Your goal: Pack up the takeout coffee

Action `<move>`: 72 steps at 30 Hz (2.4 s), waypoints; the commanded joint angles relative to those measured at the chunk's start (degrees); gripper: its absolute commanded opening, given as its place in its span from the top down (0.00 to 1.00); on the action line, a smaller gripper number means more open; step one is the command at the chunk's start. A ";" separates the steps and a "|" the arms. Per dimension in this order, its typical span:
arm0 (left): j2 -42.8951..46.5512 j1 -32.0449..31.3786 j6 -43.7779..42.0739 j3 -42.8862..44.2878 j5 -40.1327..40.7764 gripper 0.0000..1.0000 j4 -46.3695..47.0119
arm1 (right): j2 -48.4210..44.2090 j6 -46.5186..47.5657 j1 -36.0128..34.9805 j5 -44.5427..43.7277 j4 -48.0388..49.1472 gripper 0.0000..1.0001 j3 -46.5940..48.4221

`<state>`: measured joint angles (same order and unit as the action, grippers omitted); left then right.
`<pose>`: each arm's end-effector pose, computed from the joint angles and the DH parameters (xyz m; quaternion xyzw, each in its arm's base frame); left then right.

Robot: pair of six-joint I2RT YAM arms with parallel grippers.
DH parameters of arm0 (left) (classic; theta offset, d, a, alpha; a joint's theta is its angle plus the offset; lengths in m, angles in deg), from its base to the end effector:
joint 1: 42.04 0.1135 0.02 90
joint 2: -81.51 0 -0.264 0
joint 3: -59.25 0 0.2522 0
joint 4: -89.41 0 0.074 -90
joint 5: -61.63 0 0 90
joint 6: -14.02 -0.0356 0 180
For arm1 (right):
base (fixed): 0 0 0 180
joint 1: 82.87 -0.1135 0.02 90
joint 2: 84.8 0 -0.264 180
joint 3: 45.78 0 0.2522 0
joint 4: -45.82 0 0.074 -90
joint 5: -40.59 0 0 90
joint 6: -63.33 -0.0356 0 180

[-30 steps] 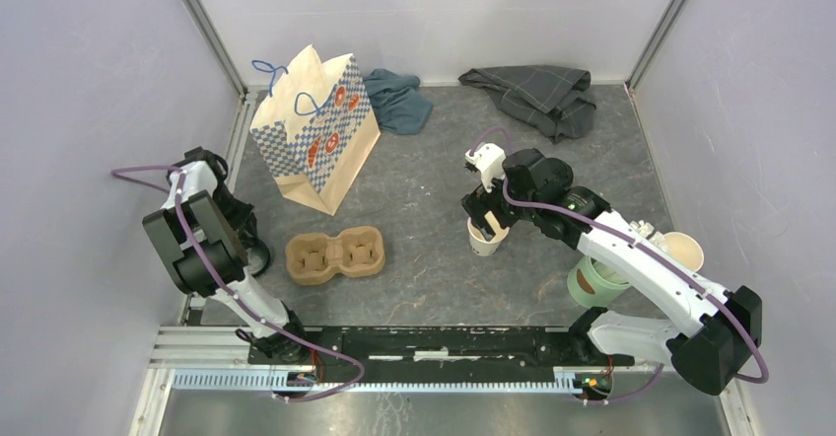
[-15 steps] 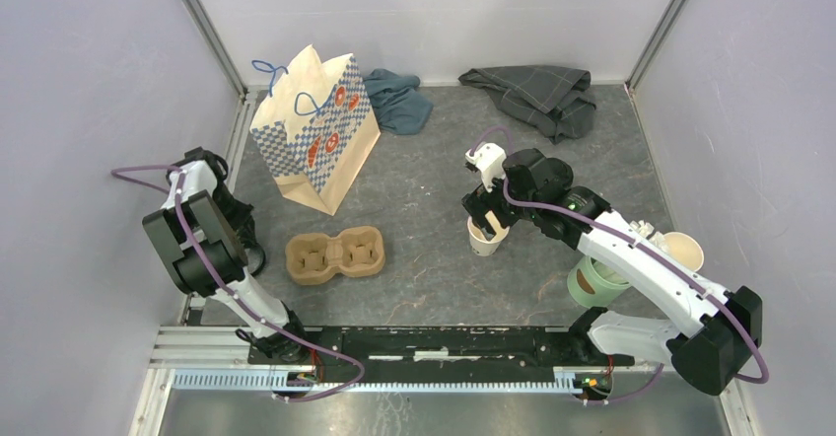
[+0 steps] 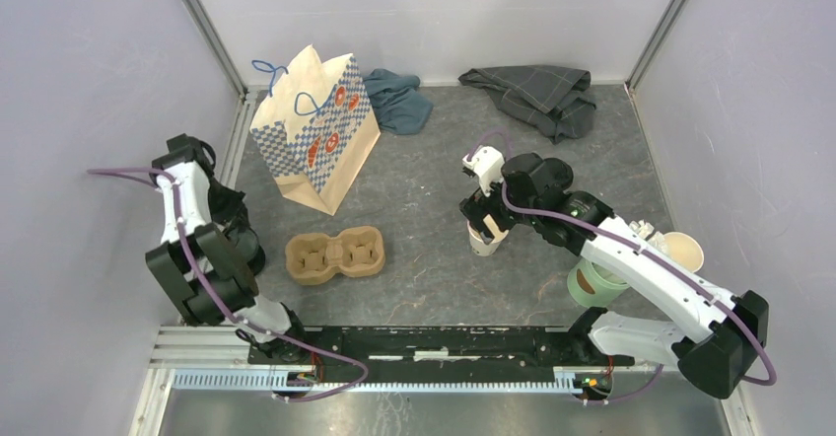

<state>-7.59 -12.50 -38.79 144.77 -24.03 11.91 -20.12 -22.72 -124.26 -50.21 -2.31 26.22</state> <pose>0.2462 0.1426 0.2535 -0.5504 0.8304 0.0325 0.0801 0.1805 0.1584 0.3126 -0.3478 0.8401 0.1276 0.3962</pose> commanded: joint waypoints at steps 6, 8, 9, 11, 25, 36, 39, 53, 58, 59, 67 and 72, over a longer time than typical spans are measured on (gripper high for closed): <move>18.99 -0.37 7.12 1.54 -19.35 0.98 1.94 | -1.77 -0.07 -5.11 -3.12 0.32 0.02 4.19; 22.70 -0.78 7.61 0.92 -28.90 0.98 5.24 | -1.60 -0.73 -5.09 -1.89 -0.29 0.02 5.52; 24.64 -1.17 7.88 0.51 -33.06 0.98 7.67 | -1.53 -1.21 -5.15 -1.11 -0.54 0.02 6.47; 28.06 -3.11 9.03 0.08 -39.13 0.98 12.53 | -1.49 -2.37 -5.02 0.59 -0.87 0.02 8.23; 38.53 -17.16 25.59 1.26 -64.04 0.98 47.96 | 3.03 -23.24 -3.76 23.16 16.02 0.02 15.47; 38.38 -27.00 29.84 -0.74 -70.82 0.98 60.18 | 9.78 -56.52 1.43 40.50 52.36 0.02 14.38; 37.69 -28.82 29.40 -0.52 -72.20 0.98 60.83 | 12.08 -61.82 1.37 42.59 57.74 0.02 14.72; 37.28 -34.46 28.50 -2.47 -70.90 0.98 60.80 | 15.26 -59.92 -1.19 43.08 55.82 0.02 18.55; 37.58 -35.40 28.82 -3.09 -69.81 0.98 60.74 | 16.25 -58.19 -1.50 42.51 53.65 0.02 20.72; 37.52 -35.50 28.70 -3.20 -69.62 0.98 60.49 | 16.31 -57.89 -1.49 42.38 53.21 0.02 21.19; 37.47 -35.96 27.75 -3.15 -68.44 0.98 58.63 | 16.89 -53.65 -1.99 40.07 46.69 0.02 23.81; 36.85 -36.13 26.24 -2.61 -68.14 0.98 56.58 | 16.96 -53.34 -2.05 39.06 45.90 0.03 23.76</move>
<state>29.27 -48.30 -11.92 141.65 -92.75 69.04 -3.11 -77.56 -126.01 -9.36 44.44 47.68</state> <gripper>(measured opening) 0.026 0.977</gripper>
